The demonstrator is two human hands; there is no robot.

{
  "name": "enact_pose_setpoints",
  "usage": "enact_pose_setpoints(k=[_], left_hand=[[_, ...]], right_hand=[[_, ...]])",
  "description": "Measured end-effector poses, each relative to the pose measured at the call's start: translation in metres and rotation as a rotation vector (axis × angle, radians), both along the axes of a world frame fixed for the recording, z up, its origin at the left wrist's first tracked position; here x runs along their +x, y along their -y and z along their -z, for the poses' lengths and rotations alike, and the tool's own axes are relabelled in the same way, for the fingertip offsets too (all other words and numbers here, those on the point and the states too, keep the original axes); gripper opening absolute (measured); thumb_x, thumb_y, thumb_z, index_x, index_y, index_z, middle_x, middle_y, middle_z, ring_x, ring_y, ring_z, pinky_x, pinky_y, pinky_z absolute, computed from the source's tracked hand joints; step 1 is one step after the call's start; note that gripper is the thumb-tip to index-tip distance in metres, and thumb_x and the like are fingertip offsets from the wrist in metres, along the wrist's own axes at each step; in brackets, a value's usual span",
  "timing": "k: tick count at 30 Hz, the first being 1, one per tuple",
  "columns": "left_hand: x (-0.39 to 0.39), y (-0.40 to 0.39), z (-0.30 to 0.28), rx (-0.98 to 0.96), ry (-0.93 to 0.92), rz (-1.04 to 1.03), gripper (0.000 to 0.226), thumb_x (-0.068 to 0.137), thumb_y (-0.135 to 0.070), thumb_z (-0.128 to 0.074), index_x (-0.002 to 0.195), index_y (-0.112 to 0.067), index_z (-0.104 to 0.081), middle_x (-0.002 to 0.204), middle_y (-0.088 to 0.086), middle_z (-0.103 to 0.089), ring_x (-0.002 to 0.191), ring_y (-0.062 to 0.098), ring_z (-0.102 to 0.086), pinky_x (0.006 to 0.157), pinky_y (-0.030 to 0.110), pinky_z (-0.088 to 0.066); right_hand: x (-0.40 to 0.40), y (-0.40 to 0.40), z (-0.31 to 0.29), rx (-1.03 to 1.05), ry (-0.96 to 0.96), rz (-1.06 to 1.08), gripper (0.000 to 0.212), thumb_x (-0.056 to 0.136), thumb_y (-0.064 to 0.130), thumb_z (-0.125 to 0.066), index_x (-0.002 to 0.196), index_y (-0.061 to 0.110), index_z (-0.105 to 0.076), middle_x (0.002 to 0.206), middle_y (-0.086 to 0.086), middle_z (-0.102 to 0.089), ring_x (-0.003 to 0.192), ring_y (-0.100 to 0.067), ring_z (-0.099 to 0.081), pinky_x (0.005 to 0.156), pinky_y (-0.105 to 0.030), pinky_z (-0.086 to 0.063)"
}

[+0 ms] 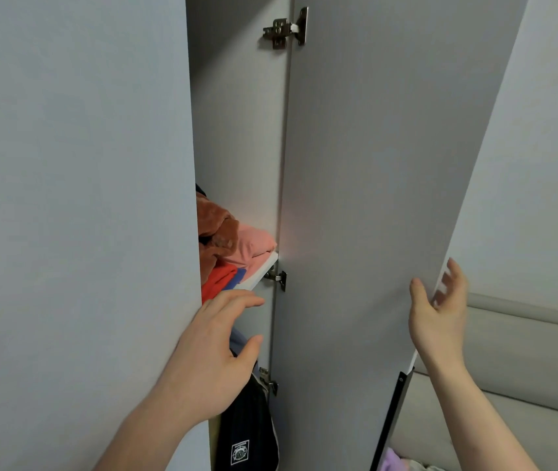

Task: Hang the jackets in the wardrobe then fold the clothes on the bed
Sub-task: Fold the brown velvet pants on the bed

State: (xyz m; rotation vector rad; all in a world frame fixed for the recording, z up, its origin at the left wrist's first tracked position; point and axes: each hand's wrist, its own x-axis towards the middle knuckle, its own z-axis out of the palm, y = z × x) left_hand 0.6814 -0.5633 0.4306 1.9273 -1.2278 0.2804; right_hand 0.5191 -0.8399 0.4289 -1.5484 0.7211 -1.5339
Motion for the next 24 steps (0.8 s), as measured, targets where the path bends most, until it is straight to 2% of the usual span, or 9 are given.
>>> enact_pose_setpoints(k=[2,5,7,10,13,17,19,21,24], left_hand=[[0.000,-0.002,-0.001,-0.004,-0.006,0.001,0.045,0.089,-0.021,-0.073,0.126,-0.042,-0.058,0.133,-0.036,-0.047,0.131,-0.002,-0.046,0.105,0.014,-0.033],[-0.003,-0.005,-0.002,-0.017,-0.007,0.005,0.045,0.089,-0.020,-0.073,0.126,-0.041,-0.058,0.133,-0.034,-0.048,0.131,-0.001,-0.046,0.107,0.019,-0.036],[-0.007,-0.009,-0.003,-0.032,-0.015,0.003,0.045,0.089,-0.020,-0.073,0.126,-0.041,-0.059,0.133,-0.035,-0.047,0.132,-0.002,-0.046,0.109,0.021,-0.037],[-0.013,-0.018,-0.007,-0.078,-0.026,0.006,0.046,0.089,-0.016,-0.073,0.126,-0.039,-0.059,0.135,-0.030,-0.049,0.133,0.003,-0.047,0.110,0.031,-0.043],[-0.021,-0.029,-0.015,-0.143,-0.010,0.000,0.047,0.087,-0.011,-0.074,0.124,-0.037,-0.062,0.135,-0.022,-0.051,0.132,0.011,-0.050,0.107,0.039,-0.047],[-0.033,-0.051,-0.030,-0.193,0.026,-0.012,0.046,0.088,-0.007,-0.072,0.125,-0.033,-0.062,0.133,-0.021,-0.052,0.131,0.011,-0.051,0.108,0.031,-0.045],[-0.040,-0.062,-0.034,-0.196,0.032,-0.025,0.047,0.089,-0.007,-0.071,0.127,-0.033,-0.061,0.133,-0.023,-0.050,0.131,0.008,-0.050,0.108,0.021,-0.042],[-0.046,-0.073,-0.035,-0.184,0.033,-0.050,0.048,0.090,-0.008,-0.070,0.128,-0.036,-0.058,0.135,-0.027,-0.046,0.133,0.003,-0.046,0.109,0.009,-0.034],[-0.053,-0.086,-0.030,-0.138,0.023,-0.073,0.050,0.092,-0.011,-0.066,0.131,-0.040,-0.054,0.140,-0.031,-0.039,0.139,-0.001,-0.039,0.111,0.004,-0.026]], right_hand=[[0.002,0.000,0.007,-0.002,-0.049,0.006,0.020,0.102,0.012,-0.054,0.117,0.024,-0.058,0.111,0.007,-0.069,0.099,-0.008,-0.066,0.098,-0.048,-0.053],[0.001,-0.002,0.017,0.008,-0.031,0.029,0.014,0.105,0.017,-0.050,0.100,0.028,-0.059,0.096,0.006,-0.070,0.095,-0.025,-0.067,0.089,-0.050,-0.053],[0.001,-0.011,0.020,0.000,-0.030,0.025,0.015,0.106,0.018,-0.050,0.097,0.027,-0.059,0.091,0.008,-0.070,0.086,-0.021,-0.065,0.081,-0.044,-0.052],[0.000,-0.036,0.023,-0.033,-0.026,-0.009,0.014,0.106,0.018,-0.050,0.101,0.022,-0.062,0.080,0.017,-0.067,0.071,-0.003,-0.058,0.070,-0.029,-0.046],[0.002,-0.065,0.028,-0.055,-0.029,-0.071,0.014,0.106,0.019,-0.053,0.111,0.024,-0.065,0.092,0.017,-0.072,0.082,-0.003,-0.066,0.076,-0.025,-0.050],[0.017,-0.103,0.039,-0.029,-0.045,-0.215,0.032,0.103,0.022,-0.058,0.135,0.023,-0.060,0.118,0.012,-0.073,0.111,-0.004,-0.068,0.098,-0.028,-0.053],[0.027,-0.125,0.044,-0.025,-0.095,-0.298,0.042,0.102,0.028,-0.059,0.143,0.034,-0.052,0.135,0.017,-0.064,0.124,0.008,-0.057,0.106,-0.021,-0.046],[0.039,-0.147,0.047,-0.052,-0.171,-0.418,0.052,0.102,0.037,-0.054,0.150,0.046,-0.037,0.150,0.030,-0.045,0.134,0.019,-0.039,0.107,-0.008,-0.036],[0.056,-0.171,0.046,-0.082,-0.244,-0.598,0.055,0.106,0.040,-0.047,0.153,0.054,-0.022,0.155,0.041,-0.025,0.140,0.023,-0.024,0.103,0.003,-0.026]])
